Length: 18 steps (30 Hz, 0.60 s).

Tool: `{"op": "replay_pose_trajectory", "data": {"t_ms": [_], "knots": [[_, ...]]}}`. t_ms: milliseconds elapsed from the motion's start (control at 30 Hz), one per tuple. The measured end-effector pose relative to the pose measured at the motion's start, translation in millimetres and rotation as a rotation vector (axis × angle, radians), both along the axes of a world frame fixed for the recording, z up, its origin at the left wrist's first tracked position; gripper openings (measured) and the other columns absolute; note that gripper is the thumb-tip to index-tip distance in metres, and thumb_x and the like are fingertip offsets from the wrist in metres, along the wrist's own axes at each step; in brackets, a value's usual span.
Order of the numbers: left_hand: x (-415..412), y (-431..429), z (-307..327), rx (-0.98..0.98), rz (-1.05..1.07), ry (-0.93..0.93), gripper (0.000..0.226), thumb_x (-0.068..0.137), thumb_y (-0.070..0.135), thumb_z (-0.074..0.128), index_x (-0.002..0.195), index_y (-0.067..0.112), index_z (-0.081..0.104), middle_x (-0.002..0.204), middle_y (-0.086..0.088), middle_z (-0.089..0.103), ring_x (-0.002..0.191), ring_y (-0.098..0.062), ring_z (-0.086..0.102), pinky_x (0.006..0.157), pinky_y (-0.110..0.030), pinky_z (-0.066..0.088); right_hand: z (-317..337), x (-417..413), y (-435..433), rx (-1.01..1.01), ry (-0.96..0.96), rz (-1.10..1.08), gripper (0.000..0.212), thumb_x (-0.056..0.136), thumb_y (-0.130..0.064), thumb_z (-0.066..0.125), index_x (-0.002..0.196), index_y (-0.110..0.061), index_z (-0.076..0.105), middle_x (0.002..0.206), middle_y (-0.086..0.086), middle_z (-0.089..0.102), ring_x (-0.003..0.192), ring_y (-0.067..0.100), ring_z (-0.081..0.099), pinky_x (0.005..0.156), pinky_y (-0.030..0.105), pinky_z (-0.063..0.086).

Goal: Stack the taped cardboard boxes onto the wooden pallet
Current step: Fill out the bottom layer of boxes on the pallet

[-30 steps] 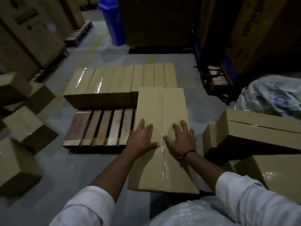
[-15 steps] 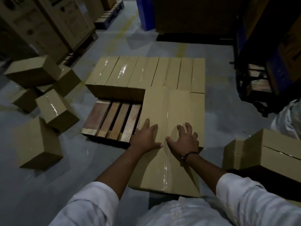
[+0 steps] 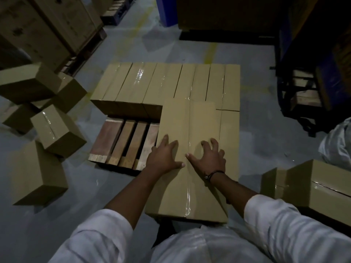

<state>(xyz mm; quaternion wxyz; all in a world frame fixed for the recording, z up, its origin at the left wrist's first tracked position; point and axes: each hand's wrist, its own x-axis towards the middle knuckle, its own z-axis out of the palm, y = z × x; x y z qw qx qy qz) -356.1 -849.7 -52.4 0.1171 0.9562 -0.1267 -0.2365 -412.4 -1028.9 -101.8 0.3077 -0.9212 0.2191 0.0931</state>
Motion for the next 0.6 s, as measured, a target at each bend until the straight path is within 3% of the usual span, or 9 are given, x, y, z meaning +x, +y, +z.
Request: {"op": "replay_pose_trajectory", "data": {"t_ms": [600], "knots": [[169.6,79.5,-64.3,-0.031,-0.202,0.097,0.103,0.075,0.07,0.075,0.158,0.031,0.029,0.171,0.001,-0.001,0.144,-0.046,0.032,0.112,-0.051,0.039,-43.8,130.9,79.2,-0.023,0.13,-0.093,0.085,0.076,-0.08,0.054,0.146,-0.036,0.037,0.164,-0.009,0.007,0.139,0.035,0.029,0.106,0.05,0.043]]}}
